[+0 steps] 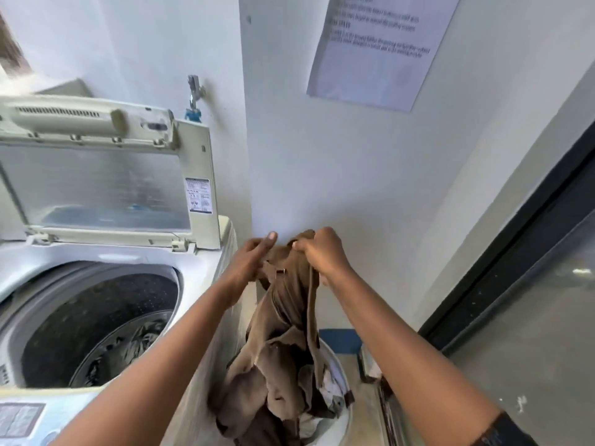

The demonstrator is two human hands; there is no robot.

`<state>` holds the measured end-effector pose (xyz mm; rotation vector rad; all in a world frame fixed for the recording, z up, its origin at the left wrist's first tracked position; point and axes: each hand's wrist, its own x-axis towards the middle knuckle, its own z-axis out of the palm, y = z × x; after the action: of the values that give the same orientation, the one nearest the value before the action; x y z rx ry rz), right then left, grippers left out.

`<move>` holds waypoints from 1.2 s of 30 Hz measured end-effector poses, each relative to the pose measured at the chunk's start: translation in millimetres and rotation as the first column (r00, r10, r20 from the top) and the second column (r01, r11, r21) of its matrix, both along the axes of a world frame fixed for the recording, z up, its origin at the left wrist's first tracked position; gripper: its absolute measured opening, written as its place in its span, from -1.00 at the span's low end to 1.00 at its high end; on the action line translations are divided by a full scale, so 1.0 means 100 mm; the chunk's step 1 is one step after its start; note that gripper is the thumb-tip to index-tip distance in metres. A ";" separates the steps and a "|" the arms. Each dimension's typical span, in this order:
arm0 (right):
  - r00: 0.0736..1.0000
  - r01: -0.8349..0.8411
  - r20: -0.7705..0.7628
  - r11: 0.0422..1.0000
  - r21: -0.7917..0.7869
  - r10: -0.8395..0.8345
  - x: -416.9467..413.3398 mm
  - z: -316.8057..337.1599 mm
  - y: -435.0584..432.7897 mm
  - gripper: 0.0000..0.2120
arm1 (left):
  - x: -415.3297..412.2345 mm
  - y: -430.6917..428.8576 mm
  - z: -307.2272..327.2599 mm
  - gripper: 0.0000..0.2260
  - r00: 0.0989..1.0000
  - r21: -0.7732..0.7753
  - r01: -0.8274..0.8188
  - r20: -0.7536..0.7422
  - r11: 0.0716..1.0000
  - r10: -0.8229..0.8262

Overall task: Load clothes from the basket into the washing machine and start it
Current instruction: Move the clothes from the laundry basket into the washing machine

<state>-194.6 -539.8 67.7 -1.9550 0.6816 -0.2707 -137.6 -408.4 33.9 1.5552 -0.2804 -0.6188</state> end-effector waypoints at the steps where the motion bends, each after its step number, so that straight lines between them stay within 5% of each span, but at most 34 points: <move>1: 0.999 0.037 0.027 0.998 0.052 -0.038 0.03 0.16 0.03 -0.85 | -0.04 0.04 0.17 -0.47 0.989 0.043 -0.020 0.149 0.999 0.013; 6: 0.976 0.075 0.167 0.934 0.348 -0.141 0.17 0.95 0.20 -0.84 | -0.28 0.25 0.85 -0.50 0.730 0.146 -0.156 0.684 0.977 0.014; 10: 0.932 0.008 0.312 0.870 0.493 -0.185 0.11 1.57 0.33 -0.74 | -0.43 0.26 1.23 -0.49 0.556 0.385 -0.371 0.821 0.845 -0.130; 14: 0.894 -0.024 0.399 0.868 0.496 -0.204 0.06 2.02 0.43 -0.75 | -0.49 0.20 1.61 -0.60 0.574 0.392 -0.421 0.813 0.818 -0.094; 17: 0.861 -0.014 0.463 0.900 0.436 -0.211 0.00 2.20 0.43 -0.77 | -0.49 0.17 1.85 -0.77 0.603 0.348 -0.346 0.794 0.872 -0.077; 21: 0.872 0.002 0.470 0.962 0.274 -0.135 -0.22 2.24 0.28 -0.95 | -0.43 0.22 2.12 -0.75 0.465 0.225 -0.400 0.885 0.888 -0.014; 24: 0.959 0.058 0.281 0.996 -0.062 -0.039 -0.43 2.18 0.13 -0.77 | -0.38 0.25 2.39 -0.69 0.370 0.133 -0.438 0.928 0.889 0.044; 27: 0.979 0.161 0.193 0.826 -0.541 -0.065 -0.57 2.10 0.05 -0.60 | -0.34 0.22 2.58 -0.67 0.255 0.138 -0.460 0.967 0.877 -0.018; 29: 0.970 0.117 0.234 0.721 -0.683 0.065 -0.62 2.03 0.04 -0.49 | -0.30 0.19 2.65 -0.68 0.152 0.145 -0.484 0.985 0.863 -0.080; 32: 0.943 -0.166 0.147 0.806 -0.569 0.298 -0.64 1.87 0.08 -0.30 | -0.23 0.15 2.73 -0.68 -0.037 0.181 -0.531 0.971 0.828 -0.236; 36: 0.948 -0.090 0.250 0.916 -0.390 0.199 -0.48 1.65 0.03 -0.53 | -0.11 0.22 2.84 -0.68 -0.103 0.192 -0.598 0.944 0.778 -0.312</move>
<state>-243.0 -536.8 232.3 -2.2564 0.3044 -0.6152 -148.5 -386.3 318.3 2.4201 -1.1403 1.1173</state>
